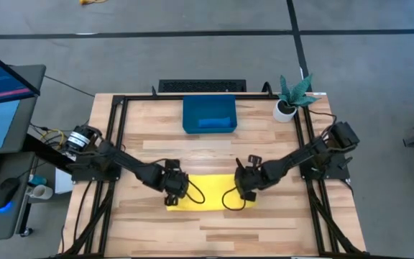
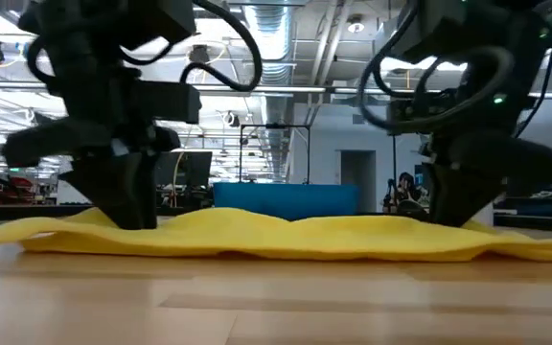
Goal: Roll microfiber towels into tight, uniform cylinder then place into a basket
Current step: Fold the yellow towel
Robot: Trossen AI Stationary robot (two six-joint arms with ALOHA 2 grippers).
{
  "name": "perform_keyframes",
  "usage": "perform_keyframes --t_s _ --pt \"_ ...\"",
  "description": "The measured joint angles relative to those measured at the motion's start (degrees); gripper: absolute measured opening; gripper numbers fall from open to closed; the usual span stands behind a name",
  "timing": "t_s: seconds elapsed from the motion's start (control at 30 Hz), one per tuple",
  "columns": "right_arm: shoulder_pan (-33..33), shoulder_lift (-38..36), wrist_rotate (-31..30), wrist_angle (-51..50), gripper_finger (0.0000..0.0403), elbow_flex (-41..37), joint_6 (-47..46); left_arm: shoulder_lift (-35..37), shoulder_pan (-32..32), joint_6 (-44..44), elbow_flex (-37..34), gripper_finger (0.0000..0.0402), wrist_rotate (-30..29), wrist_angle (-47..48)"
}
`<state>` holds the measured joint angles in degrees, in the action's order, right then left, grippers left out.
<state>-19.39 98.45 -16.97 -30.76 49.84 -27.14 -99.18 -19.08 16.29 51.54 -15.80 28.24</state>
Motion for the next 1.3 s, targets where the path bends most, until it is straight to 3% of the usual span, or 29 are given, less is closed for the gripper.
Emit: perform_keyframes --t_s 0.57,1.03,1.3 --pt "9.81 -0.62 0.07 -0.37 0.0112 -0.22 7.72 2.36 8.50 -8.16 0.12 0.0130 -0.93 1.71" --pt "3.92 -11.39 0.31 -4.55 0.0112 -0.31 4.69 19.01 4.63 -3.55 0.32 0.0130 -1.23 4.60" --pt "2.18 -17.05 0.15 0.15 0.0111 -0.22 8.28 21.22 0.17 -3.05 0.36 0.0130 -5.06 -1.10"
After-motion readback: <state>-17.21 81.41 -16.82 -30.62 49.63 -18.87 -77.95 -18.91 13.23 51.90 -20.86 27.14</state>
